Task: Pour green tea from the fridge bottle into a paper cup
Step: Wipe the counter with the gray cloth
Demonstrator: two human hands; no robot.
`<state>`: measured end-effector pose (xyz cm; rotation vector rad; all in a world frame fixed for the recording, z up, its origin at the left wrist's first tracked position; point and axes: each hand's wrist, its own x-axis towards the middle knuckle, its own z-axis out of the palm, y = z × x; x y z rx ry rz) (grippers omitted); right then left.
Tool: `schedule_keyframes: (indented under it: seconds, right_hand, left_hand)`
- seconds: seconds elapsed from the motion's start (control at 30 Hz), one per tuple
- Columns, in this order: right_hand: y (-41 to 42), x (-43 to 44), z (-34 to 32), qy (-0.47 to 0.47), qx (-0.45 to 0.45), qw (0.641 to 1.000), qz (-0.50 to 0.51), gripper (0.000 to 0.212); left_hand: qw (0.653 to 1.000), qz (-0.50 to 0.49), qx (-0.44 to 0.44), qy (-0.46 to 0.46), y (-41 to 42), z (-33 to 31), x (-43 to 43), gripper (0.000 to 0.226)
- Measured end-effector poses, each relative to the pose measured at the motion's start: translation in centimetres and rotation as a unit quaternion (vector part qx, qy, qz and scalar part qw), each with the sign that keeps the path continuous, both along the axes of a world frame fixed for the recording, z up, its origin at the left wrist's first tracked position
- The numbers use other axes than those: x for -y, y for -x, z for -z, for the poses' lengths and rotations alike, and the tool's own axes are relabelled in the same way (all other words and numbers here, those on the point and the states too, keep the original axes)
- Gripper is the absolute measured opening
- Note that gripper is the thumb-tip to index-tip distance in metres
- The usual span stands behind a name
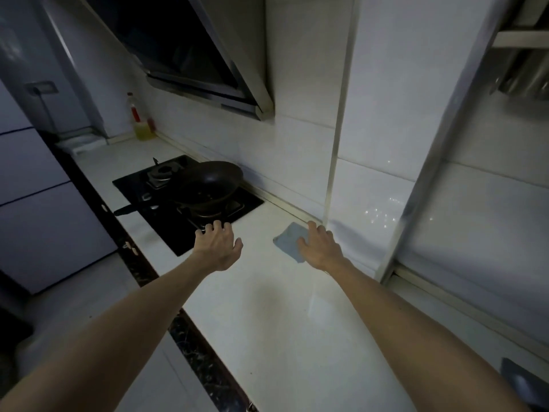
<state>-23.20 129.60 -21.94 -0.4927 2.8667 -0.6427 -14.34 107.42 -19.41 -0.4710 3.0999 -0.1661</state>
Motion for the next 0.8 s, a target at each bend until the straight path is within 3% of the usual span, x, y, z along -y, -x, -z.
schedule_keyframes:
  seconds: [0.43, 0.67, 0.8]
  right_hand:
    - [1.2, 0.1, 6.4, -0.003, 0.047, 0.997, 0.060, 0.054]
    - [1.9, 1.5, 10.7, -0.030, 0.049, 0.986, 0.155, 0.052]
    - [1.6, 3.9, 12.4, -0.041, 0.094, 0.975, 0.195, 0.055]
  left_hand:
    - [0.997, 0.055, 0.059, -0.022, 4.9, 6.9, -0.1, 0.049]
    - [0.988, 0.123, 0.086, -0.049, 9.0, 11.6, 4.1, 0.049]
    - [0.977, 0.167, 0.120, -0.049, 10.7, 14.1, 7.6, 0.052]
